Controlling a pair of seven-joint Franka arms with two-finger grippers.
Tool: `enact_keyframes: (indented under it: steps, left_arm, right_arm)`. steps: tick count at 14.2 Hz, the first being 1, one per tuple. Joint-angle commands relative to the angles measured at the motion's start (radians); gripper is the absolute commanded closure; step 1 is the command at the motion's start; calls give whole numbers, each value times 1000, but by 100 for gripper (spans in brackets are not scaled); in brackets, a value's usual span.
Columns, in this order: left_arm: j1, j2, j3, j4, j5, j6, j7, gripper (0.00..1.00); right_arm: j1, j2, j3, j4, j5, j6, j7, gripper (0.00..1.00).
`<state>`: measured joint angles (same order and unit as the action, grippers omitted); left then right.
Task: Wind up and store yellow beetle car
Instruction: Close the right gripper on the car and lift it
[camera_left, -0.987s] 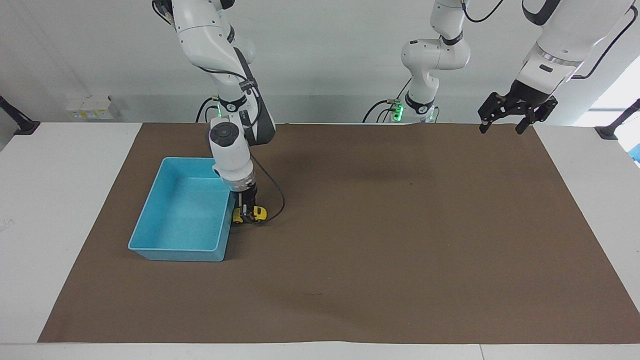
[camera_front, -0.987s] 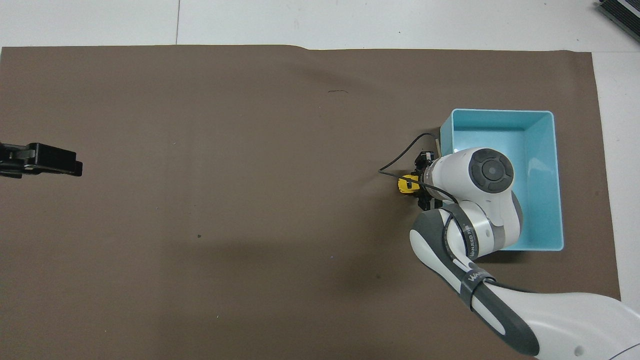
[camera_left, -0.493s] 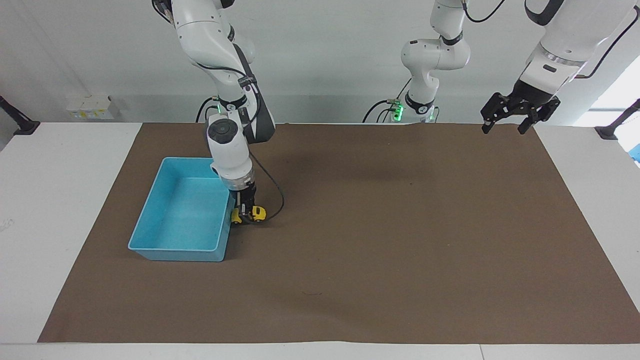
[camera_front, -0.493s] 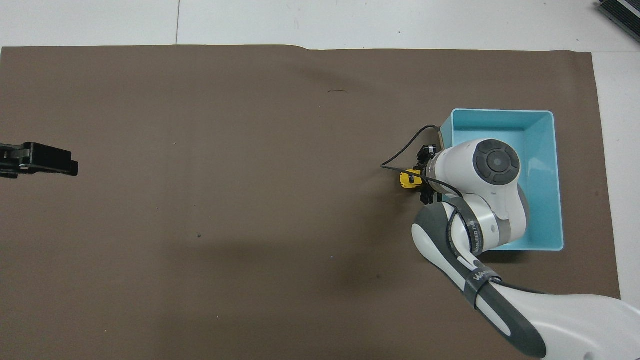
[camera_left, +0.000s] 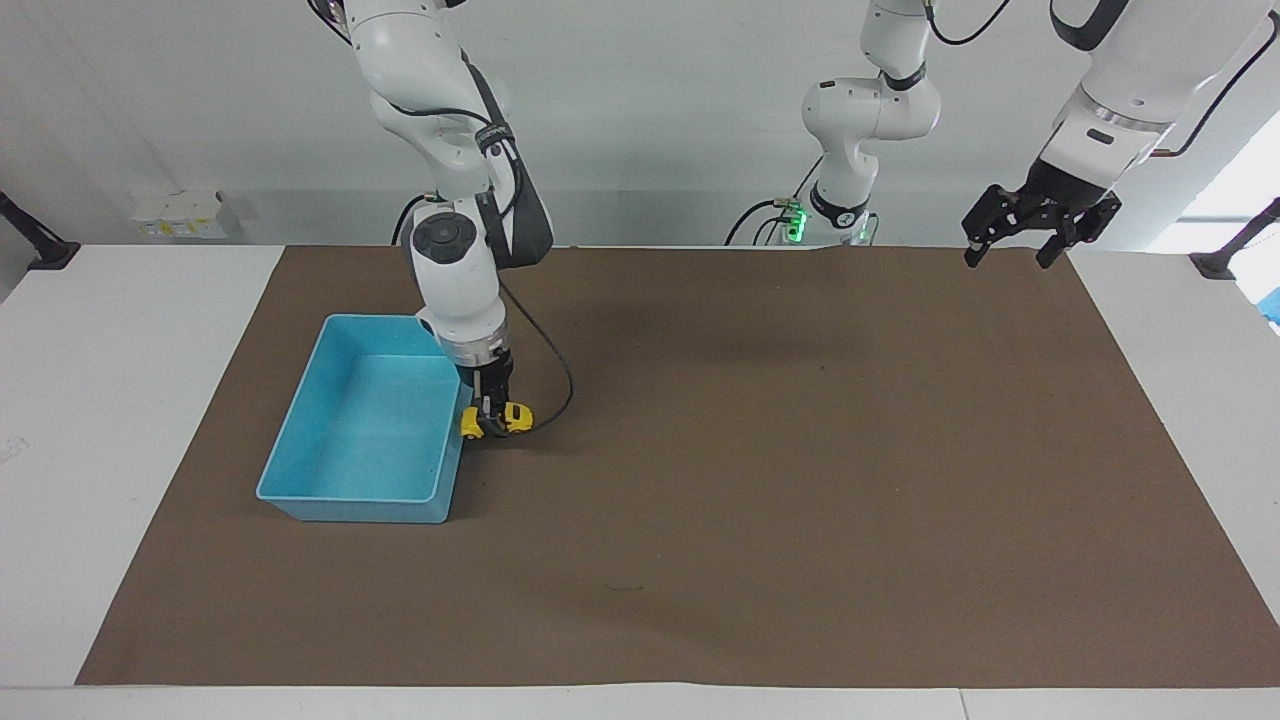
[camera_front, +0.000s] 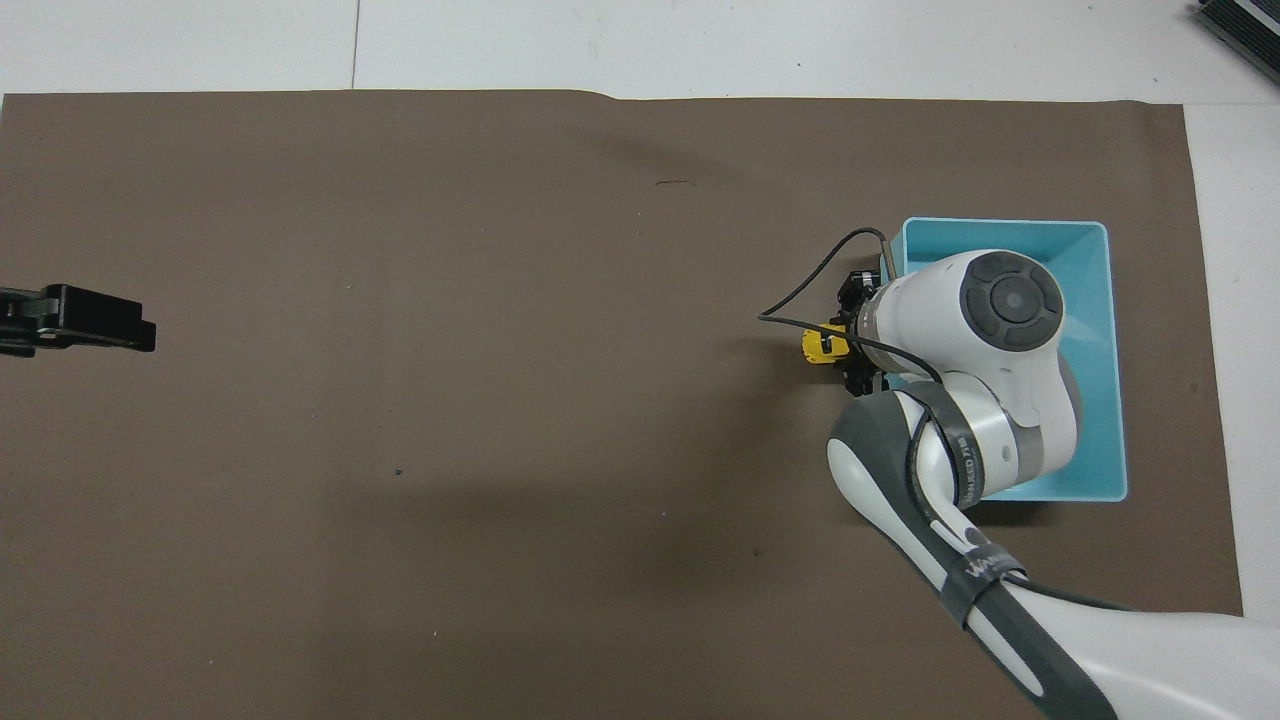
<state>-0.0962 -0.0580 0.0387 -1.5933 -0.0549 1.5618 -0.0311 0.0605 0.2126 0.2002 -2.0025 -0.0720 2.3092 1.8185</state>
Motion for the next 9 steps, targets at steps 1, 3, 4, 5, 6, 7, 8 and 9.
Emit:
enact_keyframes:
  steps: [1, 3, 4, 5, 6, 7, 8, 9]
  left_arm:
    - [3, -17, 3, -8, -6, -9, 10, 0]
    - [3, -17, 3, -8, -6, -9, 10, 0]
    - [3, -17, 3, -8, -6, -9, 10, 0]
    - [3, -17, 3, -8, -6, -9, 10, 0]
    - [3, -17, 3, -8, -6, -9, 10, 0]
    - [3, -17, 3, -8, -6, -9, 10, 0]
    - [3, -16, 3, -8, -5, -9, 13, 0]
    - [0, -16, 1, -8, 9, -12, 13, 0]
  right_arm:
    - [-4, -28, 21, 47, -2, -82, 10, 100]
    - [-4, -47, 27, 73, -2, -128, 4, 100]
    - [-4, -50, 27, 85, -3, -146, -1, 100]
    - [-4, -58, 30, 94, -3, -158, -7, 100]
    - [-4, -61, 45, 99, -3, -168, -33, 100]
    - [-4, -71, 50, 99, -3, -174, -66, 100]
    - [-4, -76, 50, 99, -3, -177, -105, 100]
    - [-4, -81, 51, 99, -3, -195, -151, 100]
